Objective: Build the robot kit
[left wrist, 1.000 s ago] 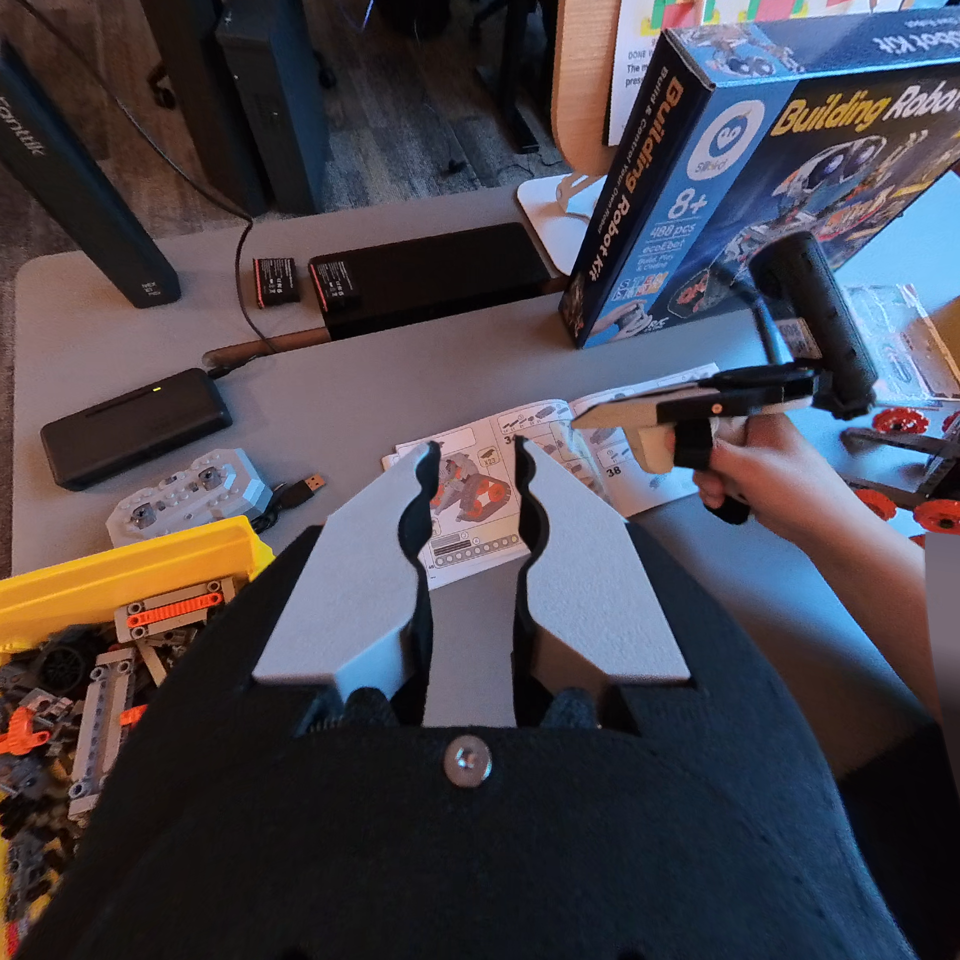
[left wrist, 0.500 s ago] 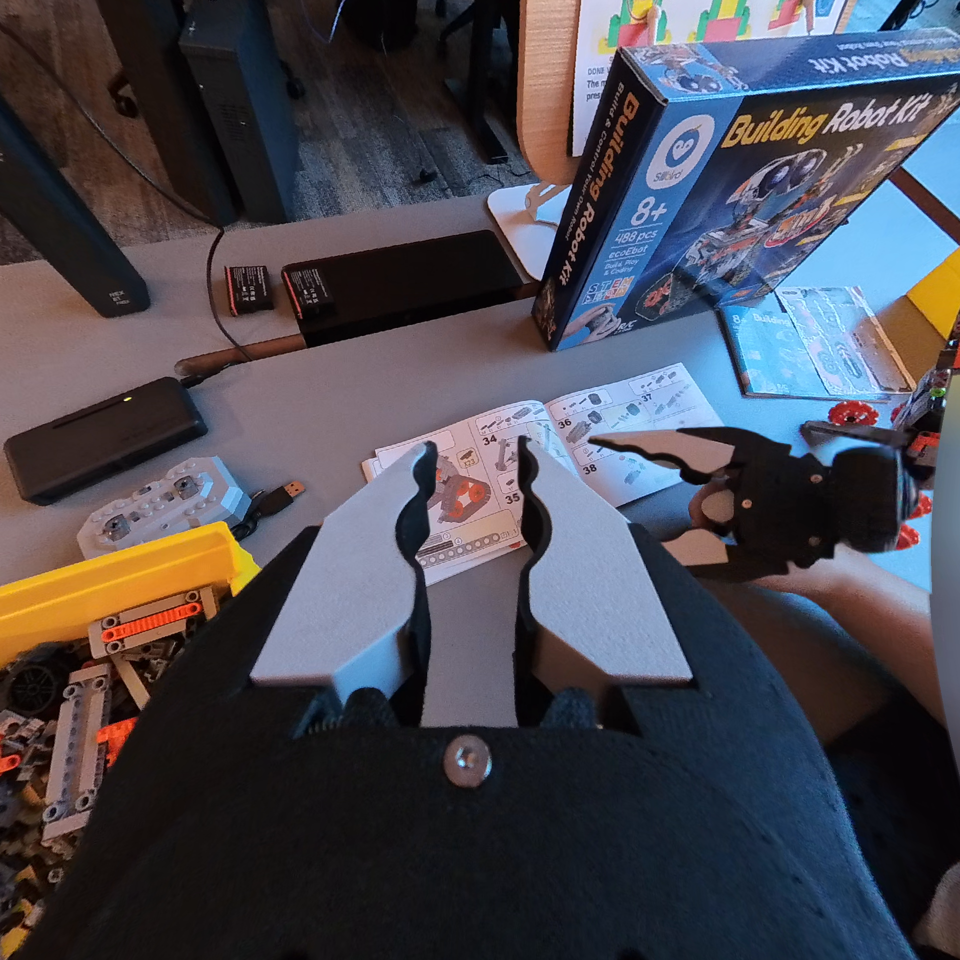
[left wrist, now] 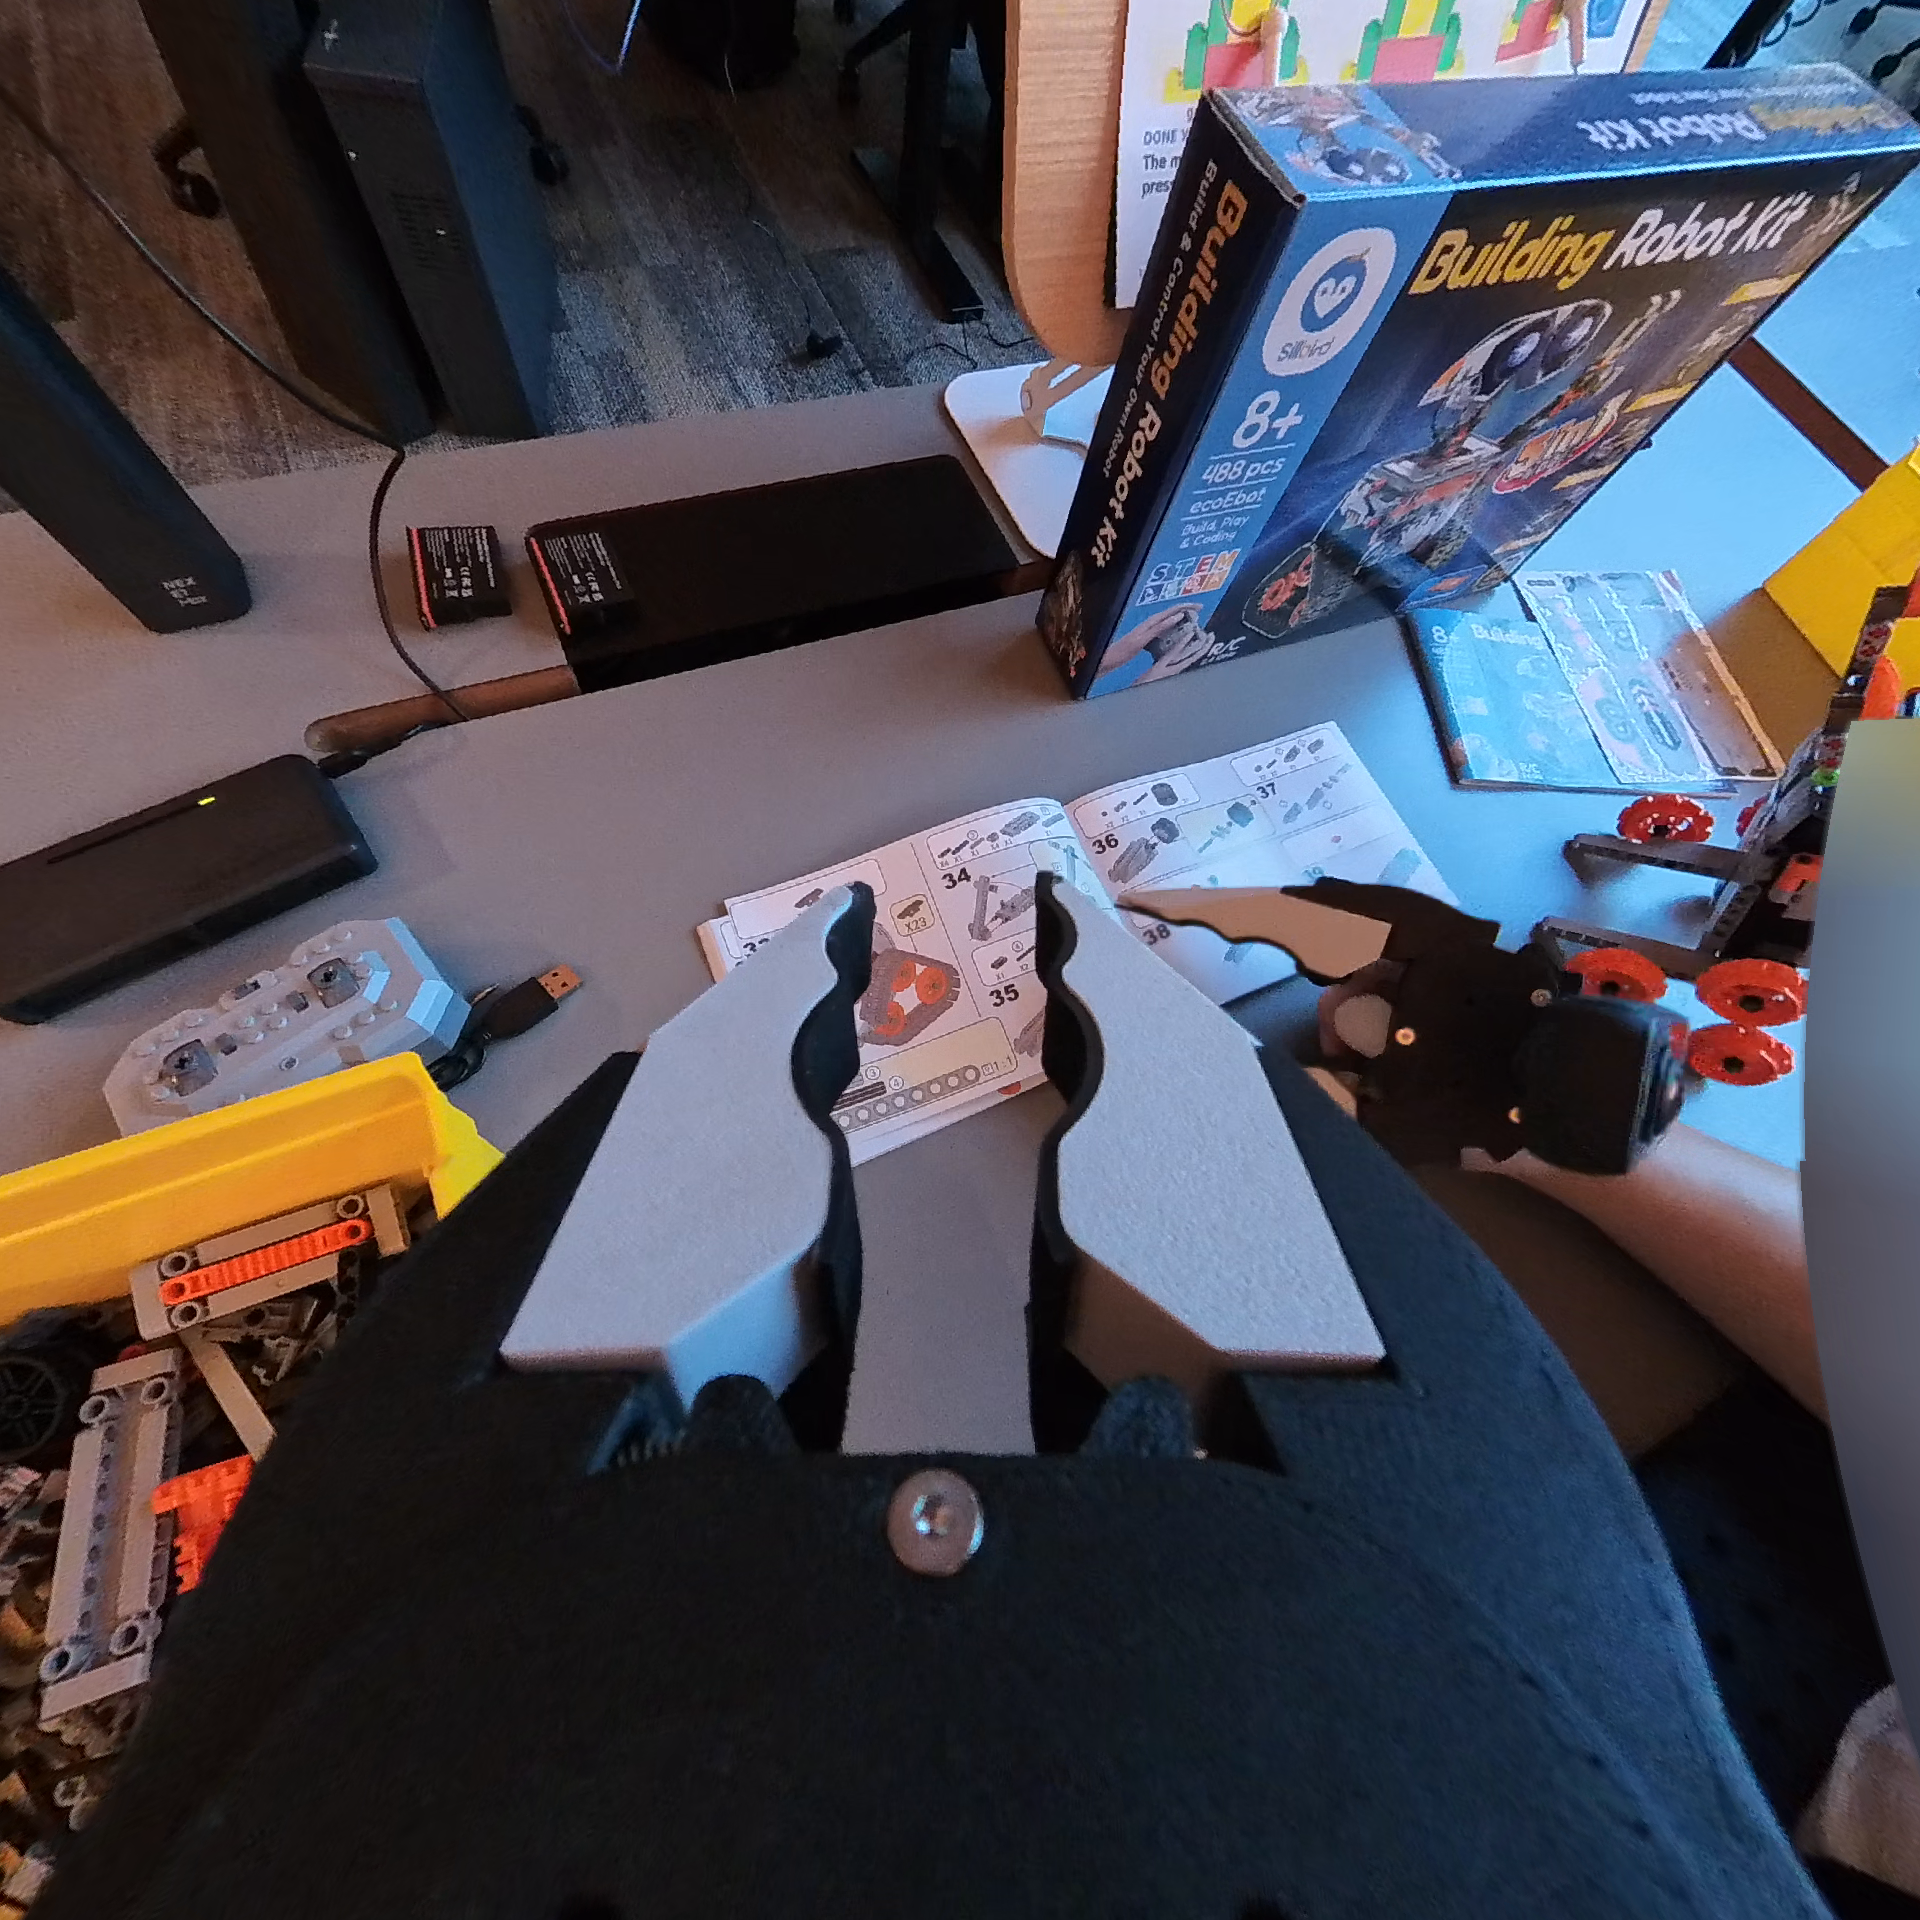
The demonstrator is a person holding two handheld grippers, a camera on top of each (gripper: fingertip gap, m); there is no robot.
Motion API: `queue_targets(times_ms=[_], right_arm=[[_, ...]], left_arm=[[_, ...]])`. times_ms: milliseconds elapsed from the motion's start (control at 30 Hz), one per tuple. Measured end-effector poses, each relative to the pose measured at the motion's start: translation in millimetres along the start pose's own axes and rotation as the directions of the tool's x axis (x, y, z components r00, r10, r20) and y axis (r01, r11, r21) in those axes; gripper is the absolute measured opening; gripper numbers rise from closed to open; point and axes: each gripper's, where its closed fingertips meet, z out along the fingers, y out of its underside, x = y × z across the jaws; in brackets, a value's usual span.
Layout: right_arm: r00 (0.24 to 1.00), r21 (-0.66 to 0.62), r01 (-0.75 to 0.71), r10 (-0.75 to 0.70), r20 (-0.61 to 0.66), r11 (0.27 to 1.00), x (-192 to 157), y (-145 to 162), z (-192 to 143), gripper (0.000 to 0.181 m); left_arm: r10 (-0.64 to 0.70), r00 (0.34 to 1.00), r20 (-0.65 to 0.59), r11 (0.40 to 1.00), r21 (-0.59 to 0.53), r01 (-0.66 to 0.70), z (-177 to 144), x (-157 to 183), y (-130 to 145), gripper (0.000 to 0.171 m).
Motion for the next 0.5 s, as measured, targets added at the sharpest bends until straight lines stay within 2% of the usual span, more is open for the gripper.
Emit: queue_targets(times_ms=[500], right_arm=[[0.993, -0.013, 0.108, -0.109, -0.042, 0.994, -7.3, -2.5, 4.4, 0.049]], left_arm=[[-0.016, 1.0, -0.001, 1.0, 0.013, 0.016, -3.5, -1.9, -0.8, 0.03]])
